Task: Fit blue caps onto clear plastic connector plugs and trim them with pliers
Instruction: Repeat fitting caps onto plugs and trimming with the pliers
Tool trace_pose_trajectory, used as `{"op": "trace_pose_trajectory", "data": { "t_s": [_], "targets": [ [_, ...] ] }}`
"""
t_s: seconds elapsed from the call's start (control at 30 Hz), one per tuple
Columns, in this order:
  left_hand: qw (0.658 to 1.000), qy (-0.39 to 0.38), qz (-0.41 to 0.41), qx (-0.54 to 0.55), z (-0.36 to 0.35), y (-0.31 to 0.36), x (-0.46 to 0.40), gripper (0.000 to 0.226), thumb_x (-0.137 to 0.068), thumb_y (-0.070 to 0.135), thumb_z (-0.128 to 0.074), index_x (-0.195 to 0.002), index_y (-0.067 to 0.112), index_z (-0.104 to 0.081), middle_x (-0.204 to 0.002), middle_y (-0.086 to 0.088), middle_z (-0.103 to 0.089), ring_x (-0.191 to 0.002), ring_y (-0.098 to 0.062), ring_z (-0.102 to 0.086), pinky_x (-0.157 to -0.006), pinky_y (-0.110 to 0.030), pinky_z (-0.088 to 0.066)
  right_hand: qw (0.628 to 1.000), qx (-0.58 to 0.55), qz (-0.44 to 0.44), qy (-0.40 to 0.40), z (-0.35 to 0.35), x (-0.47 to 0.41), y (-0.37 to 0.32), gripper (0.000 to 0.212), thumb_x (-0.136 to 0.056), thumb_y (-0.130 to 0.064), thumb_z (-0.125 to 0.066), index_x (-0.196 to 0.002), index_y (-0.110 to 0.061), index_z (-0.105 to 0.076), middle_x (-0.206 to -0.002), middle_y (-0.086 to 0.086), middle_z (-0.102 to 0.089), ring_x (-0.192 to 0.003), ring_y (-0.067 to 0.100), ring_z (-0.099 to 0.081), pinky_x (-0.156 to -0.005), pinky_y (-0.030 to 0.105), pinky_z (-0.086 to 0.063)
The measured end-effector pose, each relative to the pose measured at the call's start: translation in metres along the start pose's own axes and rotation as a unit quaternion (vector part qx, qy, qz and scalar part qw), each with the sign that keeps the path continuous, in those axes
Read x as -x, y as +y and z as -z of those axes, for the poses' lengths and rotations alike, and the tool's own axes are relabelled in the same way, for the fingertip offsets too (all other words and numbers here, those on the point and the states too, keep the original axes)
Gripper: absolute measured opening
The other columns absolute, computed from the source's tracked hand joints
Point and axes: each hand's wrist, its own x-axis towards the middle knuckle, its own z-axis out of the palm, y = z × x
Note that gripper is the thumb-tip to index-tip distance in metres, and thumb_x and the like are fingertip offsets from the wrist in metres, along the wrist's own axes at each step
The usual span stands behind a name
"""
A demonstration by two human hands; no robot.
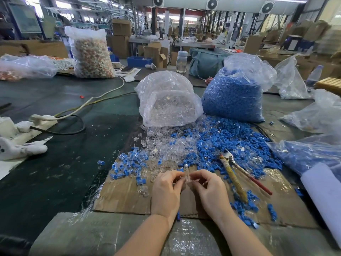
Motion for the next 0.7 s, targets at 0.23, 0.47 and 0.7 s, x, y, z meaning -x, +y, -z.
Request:
{"op": "trace_pose_trajectory", "data": {
  "t_s": [0.23,0.47,0.7],
  "targets": [
    [1.0,0.022,-0.002,-0.009,0.001,0.001,-0.001,0.018,-0.086,0.015,-0.064,-0.101,0.021,-0.07,-0.082,0.024,-0.053,-0.09,-0.004,-0.054,-0.081,-0.013,-0.041,0.994,0.072,0.085,0.018,-0.006,0.008,0.002,0.014,-0.077,-0.006,-0.074,-0.083,-0.017,-0.069,-0.078,-0.022,-0.054,-0.084,0.011,-0.057,-0.078,0.029,-0.049],
    [0.999,0.026,-0.002,-0.024,0.003,-0.001,0.002,0.011,-0.085,0.016,-0.065,-0.093,0.022,-0.071,-0.08,0.021,-0.055,-0.085,0.001,-0.049,-0.075,-0.004,-0.035,0.986,0.128,0.044,0.096,-0.007,0.006,0.008,0.017,-0.084,-0.004,-0.063,-0.097,-0.014,-0.068,-0.091,-0.01,-0.056,-0.091,0.01,-0.047,-0.08,0.015,-0.037],
    [0.995,0.028,-0.019,-0.089,0.001,0.0,0.002,0.033,-0.093,0.009,-0.052,-0.123,0.018,-0.059,-0.118,0.01,-0.057,-0.117,-0.006,-0.042,-0.097,-0.002,-0.017,0.966,0.244,-0.045,0.072,-0.011,0.002,0.011,0.045,-0.097,-0.017,-0.043,-0.142,-0.019,-0.038,-0.14,0.0,-0.042,-0.127,0.018,-0.032,-0.108,0.027,-0.024]
  ]
}}
